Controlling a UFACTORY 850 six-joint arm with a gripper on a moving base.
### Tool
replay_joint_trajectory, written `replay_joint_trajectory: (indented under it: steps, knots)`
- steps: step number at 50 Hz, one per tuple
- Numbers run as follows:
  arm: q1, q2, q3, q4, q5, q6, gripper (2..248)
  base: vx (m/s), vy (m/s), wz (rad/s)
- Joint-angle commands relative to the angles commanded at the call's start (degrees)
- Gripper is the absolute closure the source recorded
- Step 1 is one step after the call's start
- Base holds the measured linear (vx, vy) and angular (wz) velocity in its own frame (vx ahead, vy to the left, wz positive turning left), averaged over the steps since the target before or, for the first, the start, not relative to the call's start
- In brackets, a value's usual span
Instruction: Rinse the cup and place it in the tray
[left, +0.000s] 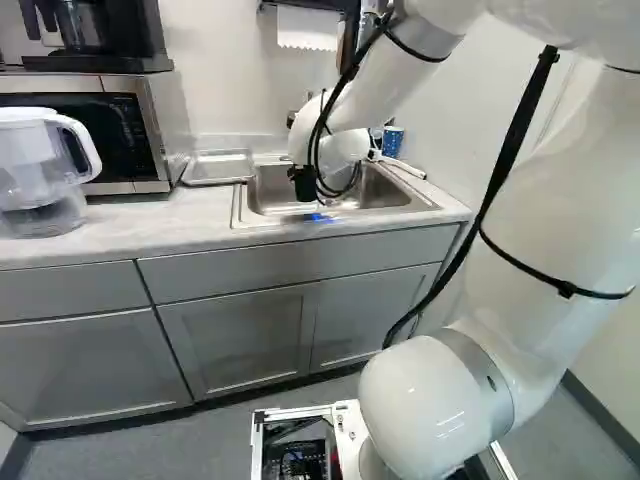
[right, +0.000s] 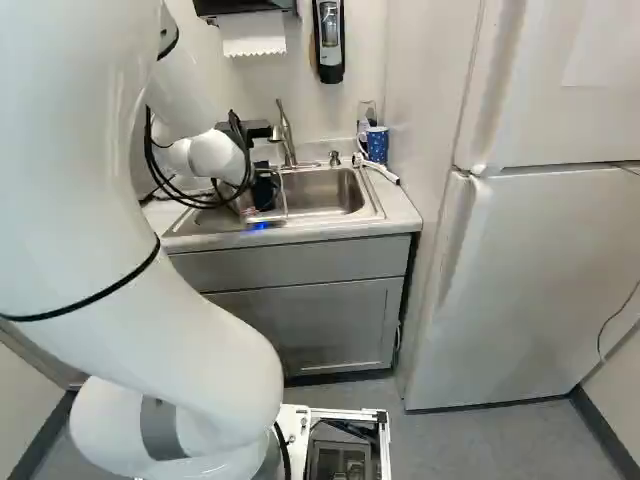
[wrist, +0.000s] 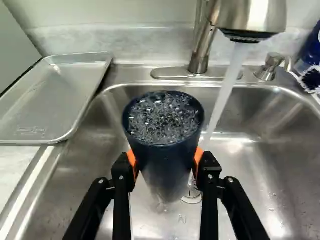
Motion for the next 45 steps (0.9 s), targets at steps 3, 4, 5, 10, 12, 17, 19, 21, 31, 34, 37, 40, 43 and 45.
replay_joint_trajectory:
  steps: [3,4,5,10,12,17,19,21,31,34,37,40,43,45]
  knots:
    - [0.5,0.1,-0.2,0.0,0.0,0.0,127,0.0,0.0,0.0]
    - [0.7,0.2,-0.3,0.0,0.0,0.0,127,0.0,0.0,0.0]
    - [0.9,0.2,-0.4,0.0,0.0,0.0,127,0.0,0.0,0.0]
    - [1.8,0.5,-0.7,0.0,0.0,0.0,127,0.0,0.0,0.0]
    - [2.1,0.6,-0.9,0.0,0.0,0.0,127,0.0,0.0,0.0]
    - [3.0,0.8,-1.3,0.0,0.0,0.0,127,0.0,0.0,0.0]
    - [3.4,0.9,-1.5,0.0,0.0,0.0,127,0.0,0.0,0.0]
    - [3.7,1.0,-1.7,0.0,0.0,0.0,127,0.0,0.0,0.0]
    - [4.7,1.6,-2.4,0.0,0.0,0.0,127,0.0,0.0,0.0]
    - [4.8,2.0,-2.4,0.0,0.0,0.0,127,0.0,0.0,0.0]
    - [4.8,2.3,-2.5,0.0,0.0,0.0,127,0.0,0.0,0.0]
    - [4.8,2.6,-2.6,0.0,0.0,0.0,127,0.0,0.0,0.0]
    - [4.8,3.0,-2.6,0.0,0.0,0.0,127,0.0,0.0,0.0]
    - [4.8,3.2,-2.7,0.0,0.0,0.0,127,0.0,0.0,0.0]
